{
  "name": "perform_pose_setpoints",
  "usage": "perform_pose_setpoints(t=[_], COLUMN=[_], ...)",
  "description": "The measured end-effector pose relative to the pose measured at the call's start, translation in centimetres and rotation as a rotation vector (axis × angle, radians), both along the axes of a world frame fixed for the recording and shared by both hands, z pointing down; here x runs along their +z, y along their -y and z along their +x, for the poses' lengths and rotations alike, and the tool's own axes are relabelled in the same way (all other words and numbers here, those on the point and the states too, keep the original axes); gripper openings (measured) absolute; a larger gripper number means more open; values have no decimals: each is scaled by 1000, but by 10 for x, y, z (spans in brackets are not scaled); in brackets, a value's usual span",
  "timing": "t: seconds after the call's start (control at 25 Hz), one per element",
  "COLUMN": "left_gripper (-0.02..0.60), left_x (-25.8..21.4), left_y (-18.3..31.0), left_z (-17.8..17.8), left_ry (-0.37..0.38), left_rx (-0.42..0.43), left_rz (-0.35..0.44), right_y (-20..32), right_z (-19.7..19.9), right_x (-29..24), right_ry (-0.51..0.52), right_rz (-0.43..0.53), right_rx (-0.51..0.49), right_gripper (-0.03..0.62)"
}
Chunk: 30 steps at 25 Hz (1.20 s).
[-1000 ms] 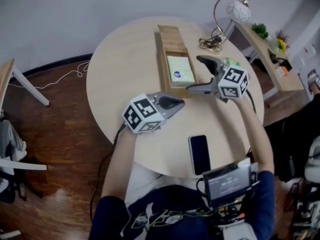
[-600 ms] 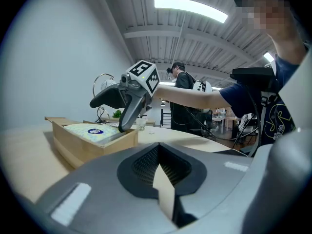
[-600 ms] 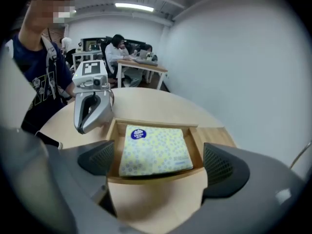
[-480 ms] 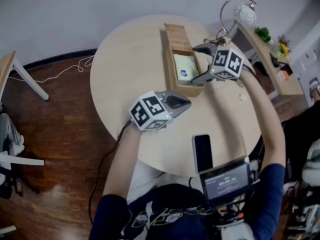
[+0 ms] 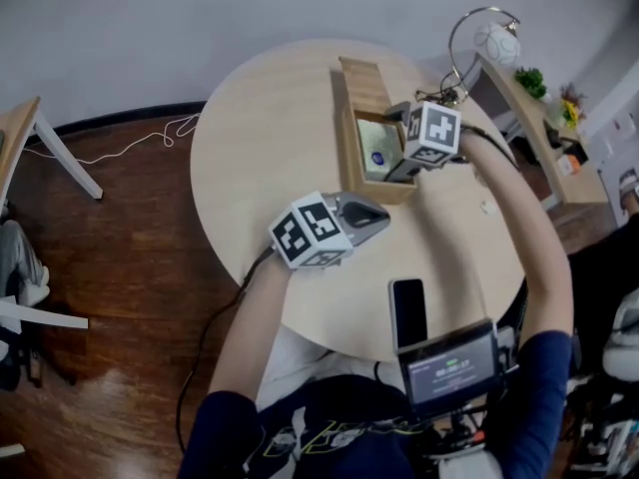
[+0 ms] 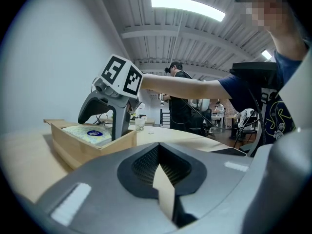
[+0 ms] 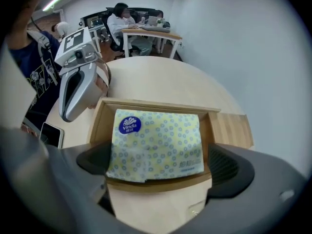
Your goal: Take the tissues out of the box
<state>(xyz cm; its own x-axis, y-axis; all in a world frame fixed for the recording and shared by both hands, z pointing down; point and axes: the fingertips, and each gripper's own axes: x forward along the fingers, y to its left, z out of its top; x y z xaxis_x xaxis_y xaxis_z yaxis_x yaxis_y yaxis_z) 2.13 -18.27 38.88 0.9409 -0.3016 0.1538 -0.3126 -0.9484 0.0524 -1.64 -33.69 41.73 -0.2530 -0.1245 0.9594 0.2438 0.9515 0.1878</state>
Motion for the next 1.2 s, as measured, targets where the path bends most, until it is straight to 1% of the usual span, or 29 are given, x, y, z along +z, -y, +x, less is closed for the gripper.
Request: perform_pose_setpoints(t=[0.12, 0.28, 0.52, 0.8, 0.96, 1.04, 1.2], left_gripper=[5, 5, 5, 5, 5, 5, 5], left_x=[0, -2, -1, -1, 1, 1, 2], left_y=[0, 0, -3, -2, -2, -1, 0], left_z=[0, -1, 2, 0, 0, -1, -2], left_ry=[2, 4, 7, 2, -4, -8, -12], left_rx=[0, -2, 7, 8, 11, 9, 6], left_rz=[1, 2, 7, 5, -7, -13, -16], right_y=[-2, -1, 0, 2, 3, 3, 1], right_z=[1, 1, 5, 2, 3, 3, 0], right_x=[7, 12, 17, 21, 22, 21, 17], right_ry=[-46, -87, -130, -148, -173, -156, -68], right_rz=[-42, -64, -72, -104, -89, -91, -96], right_rx=[18, 22, 38, 34, 39, 36, 9], right_gripper=[586, 586, 586, 586, 586, 586, 586])
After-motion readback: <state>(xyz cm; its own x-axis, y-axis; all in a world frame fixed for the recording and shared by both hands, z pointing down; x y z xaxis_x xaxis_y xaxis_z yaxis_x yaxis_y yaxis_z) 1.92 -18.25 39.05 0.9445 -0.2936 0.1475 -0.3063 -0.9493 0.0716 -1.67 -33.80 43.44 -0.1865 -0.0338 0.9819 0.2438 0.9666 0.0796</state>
